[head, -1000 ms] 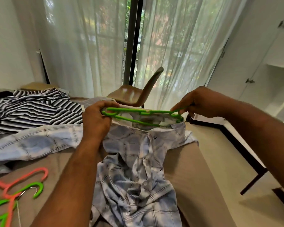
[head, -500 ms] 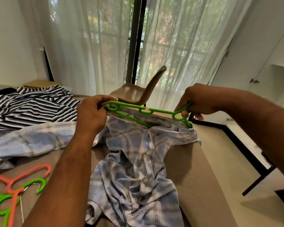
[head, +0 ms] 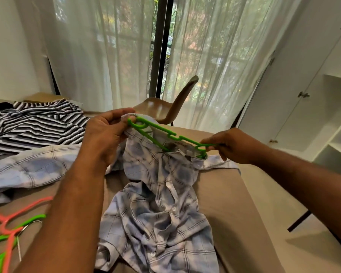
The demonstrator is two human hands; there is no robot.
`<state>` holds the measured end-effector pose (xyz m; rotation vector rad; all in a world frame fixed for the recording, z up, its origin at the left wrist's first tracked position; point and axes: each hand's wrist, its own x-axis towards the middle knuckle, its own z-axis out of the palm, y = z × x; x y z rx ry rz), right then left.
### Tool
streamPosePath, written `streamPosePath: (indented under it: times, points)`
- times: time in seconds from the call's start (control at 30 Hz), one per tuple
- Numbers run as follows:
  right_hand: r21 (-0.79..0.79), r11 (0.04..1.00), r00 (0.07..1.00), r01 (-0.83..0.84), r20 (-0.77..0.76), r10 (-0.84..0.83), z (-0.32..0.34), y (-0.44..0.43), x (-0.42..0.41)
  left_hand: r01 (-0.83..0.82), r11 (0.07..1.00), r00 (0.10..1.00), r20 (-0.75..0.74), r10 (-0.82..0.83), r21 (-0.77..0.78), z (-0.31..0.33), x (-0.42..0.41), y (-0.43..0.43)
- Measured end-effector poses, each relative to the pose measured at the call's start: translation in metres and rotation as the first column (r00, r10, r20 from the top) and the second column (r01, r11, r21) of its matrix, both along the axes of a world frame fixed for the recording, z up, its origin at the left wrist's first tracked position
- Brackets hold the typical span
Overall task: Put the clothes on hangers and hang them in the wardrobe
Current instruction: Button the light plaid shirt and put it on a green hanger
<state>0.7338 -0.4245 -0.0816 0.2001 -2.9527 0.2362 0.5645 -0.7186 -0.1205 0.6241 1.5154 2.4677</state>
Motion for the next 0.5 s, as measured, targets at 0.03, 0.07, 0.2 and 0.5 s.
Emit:
streamPosePath:
  times: [0.03,0.07,0.2,0.5]
  points:
    - [-0.005,0.999,0.998,-0.040,-0.046,0.039,-0.004,0.000,0.003,-0.050,0.998,0.999,-0.013,0.049,-0.023,0.000,0.001,0.001]
    - [-0.034,0.996,0.992,-0.078,-0.101,0.074,-0.008,0.001,0.005,-0.113,0.993,0.993,-0.024,0.112,-0.042,-0.001,0.001,0.002]
    - [-0.237,0.968,0.973,-0.082,-0.231,0.026,-0.005,-0.003,0.006,-0.146,0.984,0.989,-0.051,0.141,-0.100,-0.008,0.006,0.011]
    - [-0.153,0.988,0.989,0.008,-0.146,-0.031,-0.013,0.021,-0.006,-0.007,0.998,0.994,0.112,0.000,0.063,0.022,0.022,0.006]
